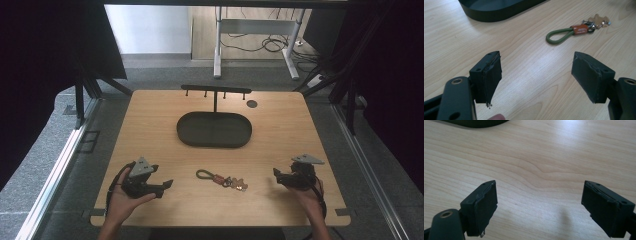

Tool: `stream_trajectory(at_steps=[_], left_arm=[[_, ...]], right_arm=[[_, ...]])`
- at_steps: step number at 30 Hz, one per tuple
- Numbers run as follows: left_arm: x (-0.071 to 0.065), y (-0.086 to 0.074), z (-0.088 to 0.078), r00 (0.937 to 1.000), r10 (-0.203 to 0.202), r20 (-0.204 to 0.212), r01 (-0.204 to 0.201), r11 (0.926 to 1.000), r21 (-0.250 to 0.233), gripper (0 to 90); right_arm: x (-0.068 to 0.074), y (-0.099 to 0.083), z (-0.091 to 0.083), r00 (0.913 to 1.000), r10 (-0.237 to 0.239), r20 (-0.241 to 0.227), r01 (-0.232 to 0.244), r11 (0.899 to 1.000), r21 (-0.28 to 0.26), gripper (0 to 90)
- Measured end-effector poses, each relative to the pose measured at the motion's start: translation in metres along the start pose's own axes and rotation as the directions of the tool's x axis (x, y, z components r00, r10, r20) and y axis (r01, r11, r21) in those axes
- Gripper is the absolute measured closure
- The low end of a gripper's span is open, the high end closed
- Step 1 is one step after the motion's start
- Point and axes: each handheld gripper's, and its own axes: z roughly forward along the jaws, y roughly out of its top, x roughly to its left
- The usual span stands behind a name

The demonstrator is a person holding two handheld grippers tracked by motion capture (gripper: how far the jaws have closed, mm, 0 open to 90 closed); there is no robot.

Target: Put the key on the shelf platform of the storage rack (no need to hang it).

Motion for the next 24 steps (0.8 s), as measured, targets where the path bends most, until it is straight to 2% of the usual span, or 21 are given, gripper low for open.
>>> stream_trajectory(at_steps=[8,17,19,20,21,24], left_arm=[[0.001,-0.002,0.003,1.0000,-0.005,0.000,0.005,1.0000,0.008,24.5],[0.000,-0.001,-0.001,0.9999,-0.011,-0.002,0.011,0.9999,-0.002,24.5],[0.001,-0.002,-0.002,0.9999,-0.013,-0.006,0.013,0.9999,0.000,24.5],[0.002,-0.002,-0.002,0.9999,-0.014,-0.007,0.014,0.9999,-0.001,24.5],[0.002,-0.002,-0.003,0.9999,-0.014,-0.008,0.014,0.9999,-0.001,24.5],[0.002,-0.002,-0.004,0.9999,-0.013,-0.010,0.013,0.9999,-0.005,24.5]], right_arm=[[-0.006,-0.002,-0.003,0.9992,-0.002,-0.039,0.003,1.000,0.030,16.6],[-0.001,0.006,-0.013,0.9951,-0.050,-0.085,0.052,0.998,0.020,26.4],[0.000,0.011,-0.017,0.9910,-0.083,-0.105,0.085,0.996,0.015,29.9],[0.000,0.011,-0.017,0.9910,-0.083,-0.105,0.085,0.996,0.015,29.9],[0.001,0.015,-0.021,0.9864,-0.100,-0.131,0.102,0.995,0.008,35.2],[0.003,0.018,-0.022,0.9783,-0.120,-0.169,0.125,0.992,0.016,36.2]])
